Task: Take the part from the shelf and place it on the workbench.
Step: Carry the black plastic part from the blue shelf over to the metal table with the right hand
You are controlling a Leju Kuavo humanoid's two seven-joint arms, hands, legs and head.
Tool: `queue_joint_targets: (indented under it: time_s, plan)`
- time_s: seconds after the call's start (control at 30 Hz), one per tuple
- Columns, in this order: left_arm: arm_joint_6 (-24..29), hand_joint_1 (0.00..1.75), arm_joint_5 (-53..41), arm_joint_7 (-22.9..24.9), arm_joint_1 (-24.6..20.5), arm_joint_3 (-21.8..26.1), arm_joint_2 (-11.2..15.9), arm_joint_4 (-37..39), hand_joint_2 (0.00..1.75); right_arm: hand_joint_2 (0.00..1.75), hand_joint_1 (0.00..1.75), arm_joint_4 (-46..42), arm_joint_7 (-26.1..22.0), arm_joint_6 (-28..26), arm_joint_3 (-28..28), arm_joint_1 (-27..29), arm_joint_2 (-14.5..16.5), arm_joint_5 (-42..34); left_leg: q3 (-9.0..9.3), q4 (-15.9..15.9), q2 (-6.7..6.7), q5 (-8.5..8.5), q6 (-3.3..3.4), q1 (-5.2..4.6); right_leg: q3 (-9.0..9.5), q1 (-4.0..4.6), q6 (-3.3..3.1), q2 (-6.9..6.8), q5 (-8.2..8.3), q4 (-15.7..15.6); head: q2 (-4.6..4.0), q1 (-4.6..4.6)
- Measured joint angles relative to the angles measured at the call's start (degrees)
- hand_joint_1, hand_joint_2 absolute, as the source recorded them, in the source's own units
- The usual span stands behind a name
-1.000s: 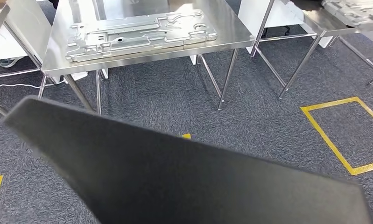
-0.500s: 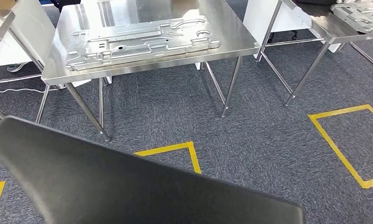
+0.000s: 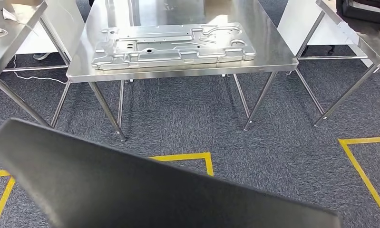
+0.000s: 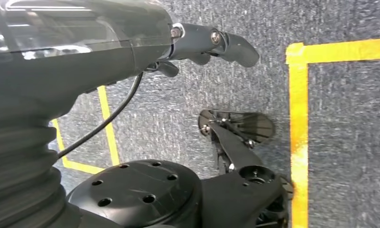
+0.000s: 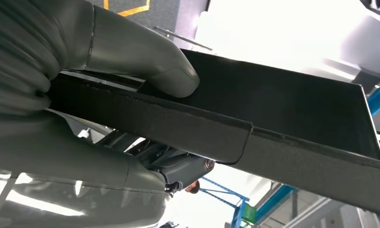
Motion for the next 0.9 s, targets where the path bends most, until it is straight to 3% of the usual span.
queue_joint_targets:
  time_s: [0.1,0.17,0.27,0.33,0.37,0.43,0.5,0.63,0.7,0.8,0.83,0.87,0.9]
  plan:
    - [0.00,0.00,-0.01,-0.02,0.06,0.00,0.00,0.00,1.75,1.75,1.75,0.02,-0.04,0.01,-0.01,-0.02,0.02,-0.17,0.91,-0.11,0.21,-0.08,-1.14,-0.11,1.01,0.05,-1.10,0.13,0.11,-1.15,0.00,0.02]
    - [0.00,0.00,-0.02,-0.07,-0.02,0.00,0.00,0.00,1.75,1.75,1.75,0.02,-0.11,0.03,-0.01,-0.12,0.05,-0.36,0.37,2.48,0.66,-0.45,-1.52,-0.15,2.52,-0.24,-1.88,0.22,-0.34,-1.76,0.00,-0.02]
    - [0.00,0.00,-0.02,-0.08,-0.01,0.00,0.00,0.01,1.75,1.75,1.75,0.02,-0.13,0.13,0.01,-0.27,0.13,-0.49,-5.55,12.37,1.17,-3.96,-1.80,-0.16,4.19,-0.30,-2.56,0.26,-1.53,-1.99,0.00,-0.04]
    - [0.00,0.00,-0.02,-0.08,0.13,0.00,0.01,0.02,1.75,1.75,1.75,0.02,-0.14,0.21,0.00,-0.26,0.16,-0.57,-8.53,15.07,1.21,-5.28,-1.92,-0.13,5.36,-0.31,-2.54,0.36,-2.52,-1.99,0.00,-0.04]
    - [0.00,0.00,-0.02,-0.09,0.16,0.00,0.01,0.02,1.75,1.75,1.75,0.02,-0.15,0.24,0.00,-0.26,0.16,-0.62,-8.72,13.58,1.23,-4.17,-1.88,-0.11,6.07,-0.35,-2.46,0.41,-3.04,-1.99,0.00,-0.04]
    - [0.01,0.00,-0.02,-0.10,0.22,0.00,0.04,0.02,1.75,1.75,1.75,0.02,-0.18,0.26,0.00,-0.28,0.18,-0.66,-7.48,6.88,1.42,1.17,-1.75,-0.04,7.54,-0.40,-2.10,0.43,-4.22,-1.98,0.00,-0.04]
    - [0.01,0.00,-0.02,-0.11,0.32,0.00,0.07,0.02,1.75,1.75,1.75,0.02,-0.20,0.26,0.00,-0.33,0.19,-0.66,-6.50,2.19,1.74,4.45,-1.34,-0.15,8.41,-0.32,-1.49,0.41,-5.25,-1.97,0.00,-0.05]
    - [0.00,0.00,0.00,-0.28,0.40,0.00,0.07,0.02,1.75,1.75,1.75,0.01,-0.19,-0.07,0.00,-0.34,0.19,-0.51,-5.75,1.14,1.75,4.48,0.07,-0.28,9.05,-0.24,-0.37,0.41,-5.75,-1.25,0.00,-0.06]
    - [0.00,0.00,0.12,-0.50,0.33,0.00,0.08,0.01,1.75,1.75,1.75,-0.01,-0.13,-0.65,-0.02,-0.32,0.19,0.00,-4.72,0.60,1.59,4.11,0.70,-0.08,6.75,-0.33,-0.08,0.43,-6.70,2.89,0.00,-0.04]
    - [0.00,0.00,0.28,-0.61,0.32,0.00,0.09,0.00,1.75,1.75,1.75,-0.03,0.09,-1.55,-0.10,-0.22,0.15,1.10,-3.63,0.36,1.43,3.12,1.08,-0.03,-0.23,-0.37,0.19,0.44,-10.16,12.28,0.00,-0.04]
    - [0.00,0.00,0.31,-0.62,0.34,0.00,0.09,0.00,1.75,1.75,1.75,-0.04,0.19,-1.72,-0.11,-0.19,0.12,1.48,-3.17,0.36,1.32,2.68,1.06,-0.02,-1.73,-0.37,0.21,0.43,-10.20,13.26,0.00,-0.04]
    - [0.00,0.00,0.32,-0.64,0.35,0.01,0.09,0.00,1.75,1.75,1.75,-0.07,0.34,-1.88,-0.11,-0.17,0.08,1.93,-2.54,0.36,1.19,2.20,0.99,-0.01,-2.25,-0.36,0.19,0.43,-8.91,12.24,0.00,-0.04]
    - [-0.01,0.00,0.37,-0.68,0.35,0.01,0.09,0.00,1.75,1.75,1.75,-0.16,0.54,-2.04,-0.11,-0.16,0.01,2.45,-1.79,0.35,1.07,1.66,0.89,0.01,-1.91,-0.35,0.12,0.43,-6.48,9.50,0.00,-0.04]
